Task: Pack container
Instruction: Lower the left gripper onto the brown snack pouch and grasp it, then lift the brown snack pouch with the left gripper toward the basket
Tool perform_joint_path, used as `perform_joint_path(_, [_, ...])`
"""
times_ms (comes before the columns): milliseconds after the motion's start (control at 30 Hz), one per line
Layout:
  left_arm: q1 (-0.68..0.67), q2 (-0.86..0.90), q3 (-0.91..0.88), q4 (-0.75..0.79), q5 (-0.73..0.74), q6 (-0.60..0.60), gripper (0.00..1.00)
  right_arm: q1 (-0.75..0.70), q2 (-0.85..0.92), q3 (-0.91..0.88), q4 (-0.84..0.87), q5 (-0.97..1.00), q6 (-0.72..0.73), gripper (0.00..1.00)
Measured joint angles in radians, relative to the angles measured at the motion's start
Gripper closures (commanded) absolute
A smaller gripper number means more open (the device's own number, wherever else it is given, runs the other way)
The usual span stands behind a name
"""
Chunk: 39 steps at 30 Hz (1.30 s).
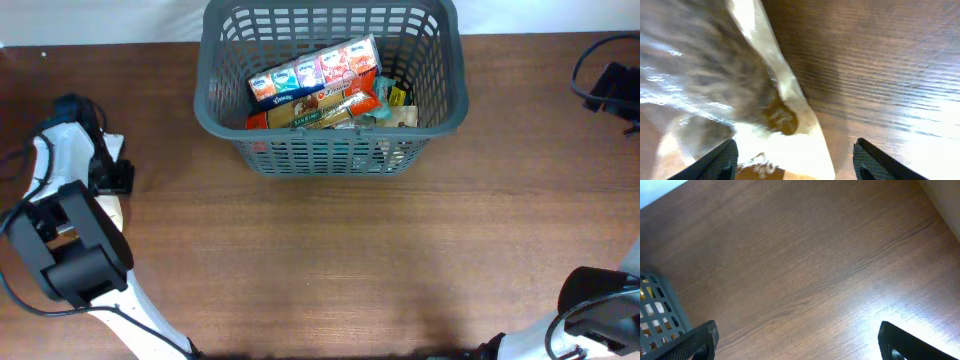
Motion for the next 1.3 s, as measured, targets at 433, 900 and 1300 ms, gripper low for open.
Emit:
perform_joint_path(433, [0.029,0.000,0.124,-0.011,0.021,-0.034,0.28,0.000,0.000,0.000,0.000,0.000,0.000,0.01])
perform_joint_path(900, [0.095,0.000,0.124,0.059,0.051,-0.071,0.22,0.000,0.000,0.000,0.000,0.000,0.001,0.01])
perform_joint_path(1300, [0.094,0.040,0.124,0.071,0.073,-0.071,0.22,0.000,0.000,0.000,0.000,0.000,0.001,0.01])
